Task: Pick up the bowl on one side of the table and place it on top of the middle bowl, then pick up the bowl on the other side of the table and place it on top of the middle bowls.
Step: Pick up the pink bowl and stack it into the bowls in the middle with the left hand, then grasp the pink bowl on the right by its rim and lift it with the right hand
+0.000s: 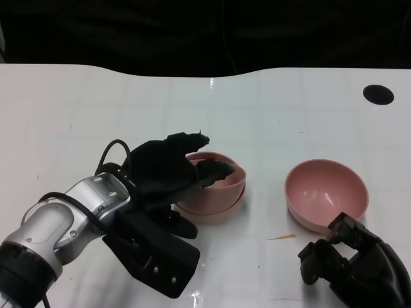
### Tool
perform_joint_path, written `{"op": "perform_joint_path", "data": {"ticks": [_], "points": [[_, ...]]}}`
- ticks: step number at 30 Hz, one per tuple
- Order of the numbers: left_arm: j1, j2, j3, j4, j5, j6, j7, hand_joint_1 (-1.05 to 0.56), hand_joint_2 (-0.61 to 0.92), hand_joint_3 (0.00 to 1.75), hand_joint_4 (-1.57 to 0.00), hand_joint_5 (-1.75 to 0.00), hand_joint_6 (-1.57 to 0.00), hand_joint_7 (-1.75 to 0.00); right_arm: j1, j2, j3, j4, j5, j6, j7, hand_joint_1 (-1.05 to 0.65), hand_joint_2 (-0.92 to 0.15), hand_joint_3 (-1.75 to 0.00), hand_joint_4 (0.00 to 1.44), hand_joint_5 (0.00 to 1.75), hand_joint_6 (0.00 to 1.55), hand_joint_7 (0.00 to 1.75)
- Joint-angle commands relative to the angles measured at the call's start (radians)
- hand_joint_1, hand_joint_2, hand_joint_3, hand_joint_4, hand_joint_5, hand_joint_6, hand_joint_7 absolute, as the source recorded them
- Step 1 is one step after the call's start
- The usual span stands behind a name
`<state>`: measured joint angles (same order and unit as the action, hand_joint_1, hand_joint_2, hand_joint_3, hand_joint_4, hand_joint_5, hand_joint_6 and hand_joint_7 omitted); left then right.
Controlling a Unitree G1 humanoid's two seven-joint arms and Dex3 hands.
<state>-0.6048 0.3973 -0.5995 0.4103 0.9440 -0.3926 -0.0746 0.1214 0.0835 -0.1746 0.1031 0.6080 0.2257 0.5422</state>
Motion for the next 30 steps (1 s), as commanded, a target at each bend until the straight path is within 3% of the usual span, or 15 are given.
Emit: {"op": "perform_joint_path", "data": {"ticks": [1, 16, 19, 22, 23, 26, 30], "points": [[0.023, 0.012, 0.006, 0.015, -0.01, -0.003, 0.027, -1.05, 0.92, 0.67, 0.0, 0.0, -0.16, -0.01, 0.009, -0.016, -0.004, -0.009, -0.003, -0.003, -0.005, -0.08, -0.51, -1.12, 0.93, 1.66, 0.96, 1.25], [0.029, -0.002, 0.006, 0.071, -0.015, -0.028, 0.106, -1.02, 0.92, 0.64, 0.0, 0.0, -0.22, -0.02, 0.006, -0.014, -0.01, -0.007, 0.008, 0.002, 0.001, -0.07, -0.49, -1.14, 0.94, 1.63, 0.99, 1.21], [0.044, 0.017, 0.031, 0.015, -0.031, -0.023, 0.095, -1.01, 0.92, 0.61, 0.0, 0.0, -0.24, -0.03, 0.008, -0.013, -0.01, -0.011, 0.008, 0.004, -0.004, -0.07, -0.49, -1.14, 0.95, 1.63, 0.99, 1.22], [0.079, 0.041, 0.078, -0.075, -0.058, -0.02, 0.103, -0.86, 0.92, 0.47, -0.05, -0.02, -0.31, -0.03, 0.005, -0.015, -0.011, -0.007, 0.01, 0.006, 0.0, -0.07, -0.48, -1.15, 0.95, 1.63, 0.99, 1.22], [0.097, 0.042, 0.1, -0.102, -0.072, -0.021, 0.124, -0.82, 0.92, 0.42, -0.1, -0.04, -0.34, -0.03, 0.004, -0.014, -0.012, -0.006, 0.012, 0.006, 0.0, -0.07, -0.47, -1.16, 0.95, 1.63, 0.99, 1.22], [0.166, 0.025, 0.193, -0.162, -0.153, -0.062, 0.239, -0.53, 0.92, 0.08, -0.52, -0.1, -0.68, -0.05, 0.001, -0.014, -0.014, -0.001, 0.015, 0.001, 0.008, -0.06, -0.47, -1.17, 0.94, 1.63, 0.98, 1.23], [0.259, 0.008, 0.301, -0.234, -0.267, -0.129, 0.342, -0.28, 0.92, 0.03, -0.9, -0.13, -0.94, -0.07, -0.004, -0.018, -0.02, 0.004, 0.016, 0.001, 0.013, -0.05, -0.47, -1.17, 0.95, 1.62, 0.98, 1.23]]}}
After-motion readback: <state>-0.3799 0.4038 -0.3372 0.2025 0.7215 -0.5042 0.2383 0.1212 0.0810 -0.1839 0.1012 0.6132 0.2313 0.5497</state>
